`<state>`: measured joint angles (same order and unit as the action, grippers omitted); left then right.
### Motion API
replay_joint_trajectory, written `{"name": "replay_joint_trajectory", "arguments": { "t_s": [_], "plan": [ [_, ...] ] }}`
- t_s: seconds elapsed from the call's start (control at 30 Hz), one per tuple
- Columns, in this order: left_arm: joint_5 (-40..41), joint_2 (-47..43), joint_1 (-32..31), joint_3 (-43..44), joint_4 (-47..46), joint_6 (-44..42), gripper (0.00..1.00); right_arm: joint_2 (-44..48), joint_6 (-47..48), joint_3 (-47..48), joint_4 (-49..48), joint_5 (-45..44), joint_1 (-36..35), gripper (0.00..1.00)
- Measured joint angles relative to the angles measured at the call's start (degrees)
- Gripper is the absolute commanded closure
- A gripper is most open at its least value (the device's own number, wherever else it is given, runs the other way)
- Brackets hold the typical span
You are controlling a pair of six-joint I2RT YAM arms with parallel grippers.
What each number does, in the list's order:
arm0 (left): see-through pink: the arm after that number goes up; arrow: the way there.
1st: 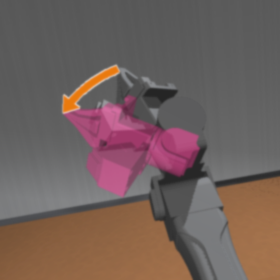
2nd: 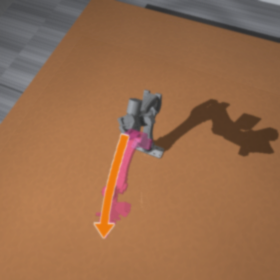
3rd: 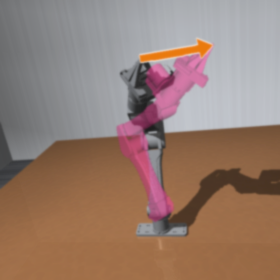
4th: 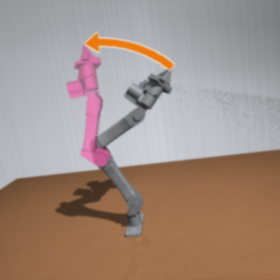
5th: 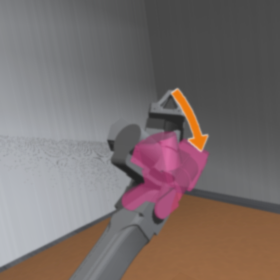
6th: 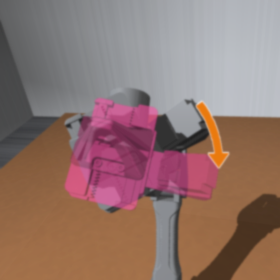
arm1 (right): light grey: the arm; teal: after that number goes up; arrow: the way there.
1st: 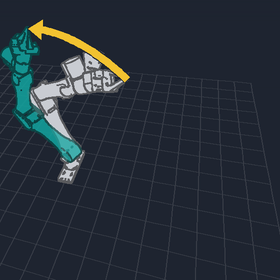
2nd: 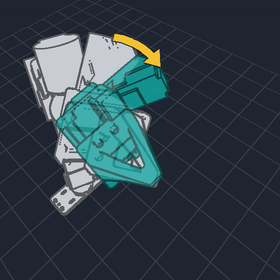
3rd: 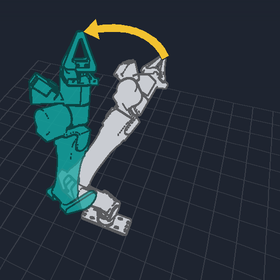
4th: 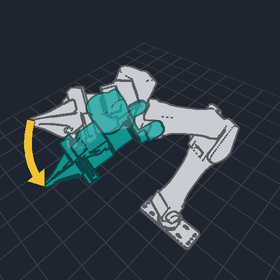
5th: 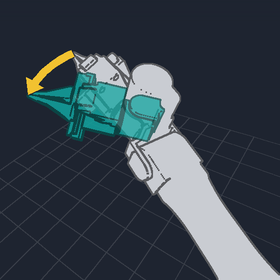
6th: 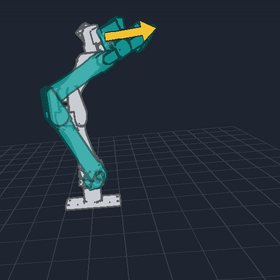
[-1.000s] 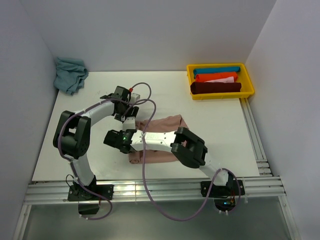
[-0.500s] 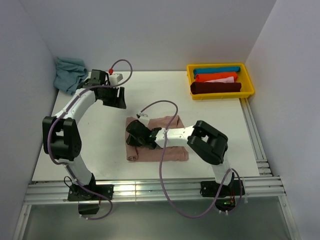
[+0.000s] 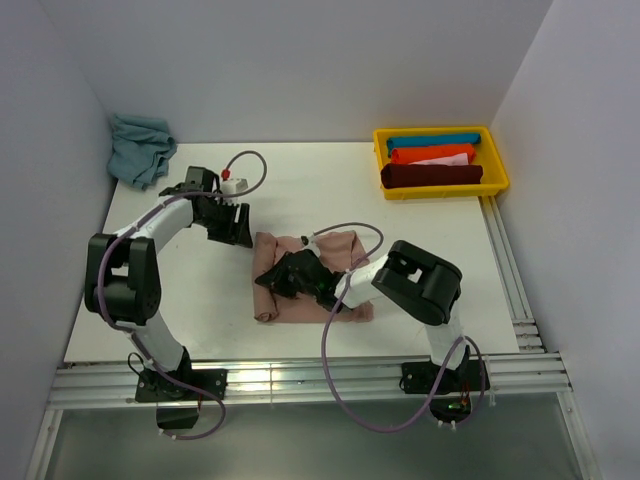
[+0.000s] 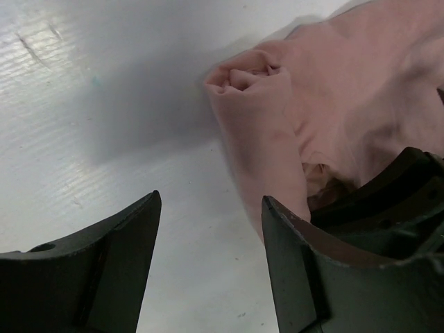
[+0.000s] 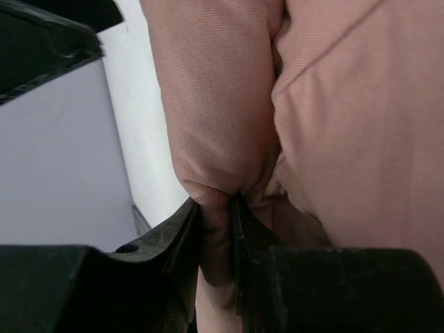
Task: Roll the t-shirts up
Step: Roll the tshirt
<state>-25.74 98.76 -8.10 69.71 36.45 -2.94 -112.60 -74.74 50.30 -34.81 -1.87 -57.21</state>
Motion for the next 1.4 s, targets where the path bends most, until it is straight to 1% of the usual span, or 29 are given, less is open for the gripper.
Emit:
{"name": "replay_joint_trajectory", "arguments": {
  "t_s": [0.13,0.33,0.5,0.6,0.63,0.7,0.73,0.83,1.1,1.27,1.4],
  "plan": [
    [0.0,1.4,-1.1,-1.5,-2.0,0.0,0.36,0.0,-2.5,-2.2,-3.5,-0.2,0.0,0.82],
    [0.3,2.5,-4.0,-2.5,-4.3,0.3,0.38,1.1,-5.0,-4.4,-4.7,-1.1,-0.1,0.82],
    [2.7,3.3,-7.4,-2.5,-5.3,0.6,0.41,2.4,-6.7,-5.9,-4.5,-2.0,-0.3,0.77],
    [4.6,4.3,-8.7,-2.3,-5.4,0.6,0.42,2.9,-7.1,-5.9,-3.2,-2.3,-0.4,0.71],
    [5.1,4.7,-9.1,-2.2,-5.3,0.6,0.42,3.1,-7.1,-5.9,-2.6,-2.6,-0.4,0.66],
    [6.4,5.3,-9.8,-1.7,-5.1,0.7,0.42,3.7,-7.1,-5.7,-1.2,-3.1,-0.5,0.61],
    [6.9,5.4,-10.1,-1.6,-5.0,0.7,0.42,3.9,-7.1,-5.5,-0.3,-3.3,-0.6,0.56],
    [8.9,5.7,-11.1,-0.9,-4.5,0.7,0.42,4.8,-6.2,-4.2,4.3,-4.6,-1.0,0.51],
    [12.0,7.3,-12.6,0.8,-3.4,0.6,0.43,7.2,-1.2,6.0,24.4,-11.2,-4.6,0.49],
    [13.0,7.4,-13.1,1.4,-2.7,0.6,0.43,7.5,1.0,11.7,36.0,-15.5,-7.3,0.45],
    [13.2,7.7,-13.2,1.8,-2.3,0.6,0.43,7.5,2.4,15.7,44.5,-18.6,-9.3,0.43]
  ]
}}
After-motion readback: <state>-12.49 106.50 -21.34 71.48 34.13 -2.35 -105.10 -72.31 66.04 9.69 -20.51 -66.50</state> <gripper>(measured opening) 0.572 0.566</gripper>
